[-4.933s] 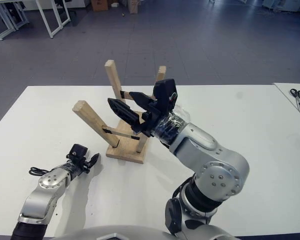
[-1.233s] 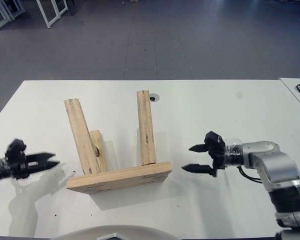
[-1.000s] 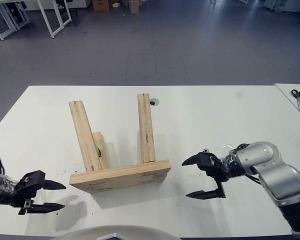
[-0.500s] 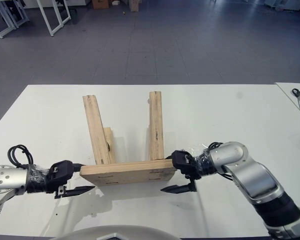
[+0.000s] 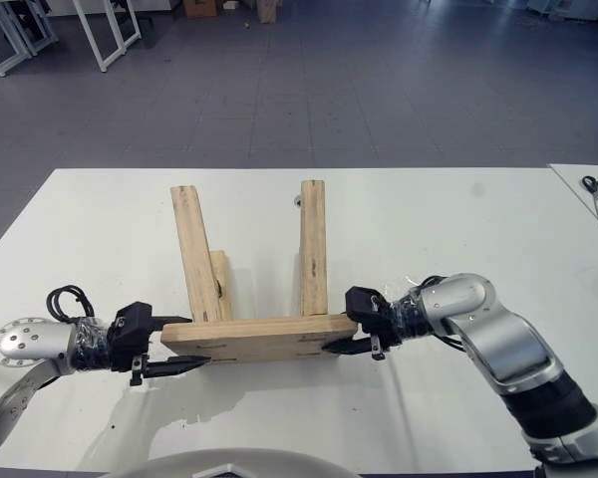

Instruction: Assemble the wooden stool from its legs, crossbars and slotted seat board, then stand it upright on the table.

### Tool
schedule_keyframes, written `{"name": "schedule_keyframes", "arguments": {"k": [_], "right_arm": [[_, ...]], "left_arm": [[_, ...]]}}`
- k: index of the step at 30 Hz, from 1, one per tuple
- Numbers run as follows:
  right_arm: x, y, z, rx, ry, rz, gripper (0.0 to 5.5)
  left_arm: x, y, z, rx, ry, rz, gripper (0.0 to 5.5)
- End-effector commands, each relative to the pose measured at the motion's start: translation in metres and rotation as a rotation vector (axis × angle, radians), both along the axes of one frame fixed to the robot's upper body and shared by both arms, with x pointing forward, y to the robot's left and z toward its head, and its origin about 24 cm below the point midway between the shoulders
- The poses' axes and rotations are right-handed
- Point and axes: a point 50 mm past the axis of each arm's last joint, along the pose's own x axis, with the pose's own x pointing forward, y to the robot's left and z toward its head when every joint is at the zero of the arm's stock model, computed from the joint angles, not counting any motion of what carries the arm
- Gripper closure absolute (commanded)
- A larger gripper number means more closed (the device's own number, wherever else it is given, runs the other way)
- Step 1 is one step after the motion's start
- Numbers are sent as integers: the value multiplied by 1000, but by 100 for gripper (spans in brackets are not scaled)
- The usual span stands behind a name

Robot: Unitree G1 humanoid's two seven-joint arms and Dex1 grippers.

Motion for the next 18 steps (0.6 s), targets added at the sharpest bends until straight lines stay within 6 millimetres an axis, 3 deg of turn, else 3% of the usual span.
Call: {"name": "schedule_keyframes", "arguments": {"k": [1, 4, 7, 10, 12, 15, 18], "right_arm": [[6, 4, 11, 50, 36, -49, 400], [5, 8, 17, 94, 77, -67, 400], [4, 22, 37, 199, 130, -90, 400], [3, 31, 50, 256, 119, -129, 400], [8, 33, 58, 288, 118, -182, 400], [6, 31, 71, 272, 289, -135, 400], [-7, 26, 106, 271, 441, 29, 400]], "left_arm": [[4, 9, -2, 0, 64, 42, 357], [12, 9, 10, -95, 89, 47, 368], [19, 3, 33, -162, 49, 76, 368], [23, 2, 42, 20, 53, 145, 368], [29, -2, 51, -17, 41, 177, 368], [7, -5, 70, -163, 324, -79, 368], [-6, -1, 100, -213, 426, -227, 368]]}}
